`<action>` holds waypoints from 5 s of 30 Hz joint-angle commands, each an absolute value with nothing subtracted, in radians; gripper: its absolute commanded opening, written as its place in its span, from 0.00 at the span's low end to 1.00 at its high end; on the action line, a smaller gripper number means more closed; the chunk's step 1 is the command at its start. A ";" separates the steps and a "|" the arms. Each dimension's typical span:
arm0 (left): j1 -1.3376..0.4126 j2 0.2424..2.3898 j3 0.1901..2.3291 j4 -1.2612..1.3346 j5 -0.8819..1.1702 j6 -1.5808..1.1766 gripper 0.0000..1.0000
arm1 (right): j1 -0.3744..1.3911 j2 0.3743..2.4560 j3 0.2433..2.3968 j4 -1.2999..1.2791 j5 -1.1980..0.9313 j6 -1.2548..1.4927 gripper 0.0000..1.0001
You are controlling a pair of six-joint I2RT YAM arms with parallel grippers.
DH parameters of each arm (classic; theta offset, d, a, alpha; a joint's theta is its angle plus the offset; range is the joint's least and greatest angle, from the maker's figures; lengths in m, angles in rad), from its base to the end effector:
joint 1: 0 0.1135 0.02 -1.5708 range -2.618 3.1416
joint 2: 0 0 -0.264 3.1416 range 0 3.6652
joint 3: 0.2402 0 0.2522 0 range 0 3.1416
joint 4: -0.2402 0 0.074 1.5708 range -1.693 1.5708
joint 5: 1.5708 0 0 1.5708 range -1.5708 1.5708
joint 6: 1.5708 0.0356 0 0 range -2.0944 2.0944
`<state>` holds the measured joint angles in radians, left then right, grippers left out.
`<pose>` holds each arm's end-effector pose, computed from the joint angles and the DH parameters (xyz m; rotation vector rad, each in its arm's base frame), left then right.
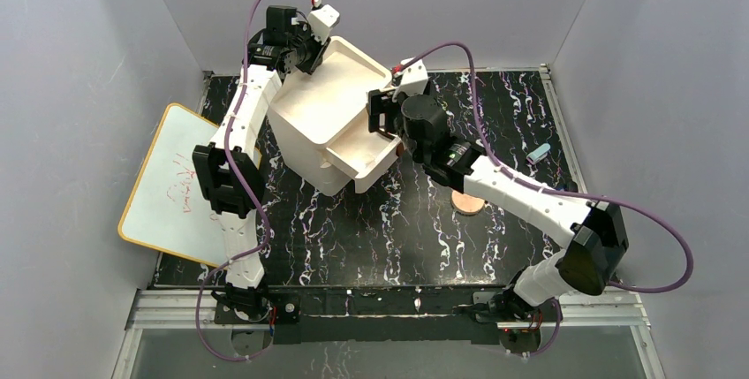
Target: Organize the makeup
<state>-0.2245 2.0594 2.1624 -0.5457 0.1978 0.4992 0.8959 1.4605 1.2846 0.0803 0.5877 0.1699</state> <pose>0.4662 -0.1136 0.3848 0.8256 1.8264 -0.0234 0.2315 0.2576 0.3822 -0.1569 1.6527 0.3217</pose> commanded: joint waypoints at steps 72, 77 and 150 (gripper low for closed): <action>-0.288 2.133 2.117 -0.691 0.137 0.587 0.00 | 0.812 1.269 0.801 0.330 -0.075 -0.189 0.99; -0.290 2.140 2.117 -0.695 0.139 0.589 0.00 | 0.802 1.382 0.883 0.399 -0.121 -0.214 0.99; -0.230 2.198 2.181 -0.740 0.302 0.537 0.00 | 0.669 1.947 1.027 0.999 -0.203 -0.200 0.71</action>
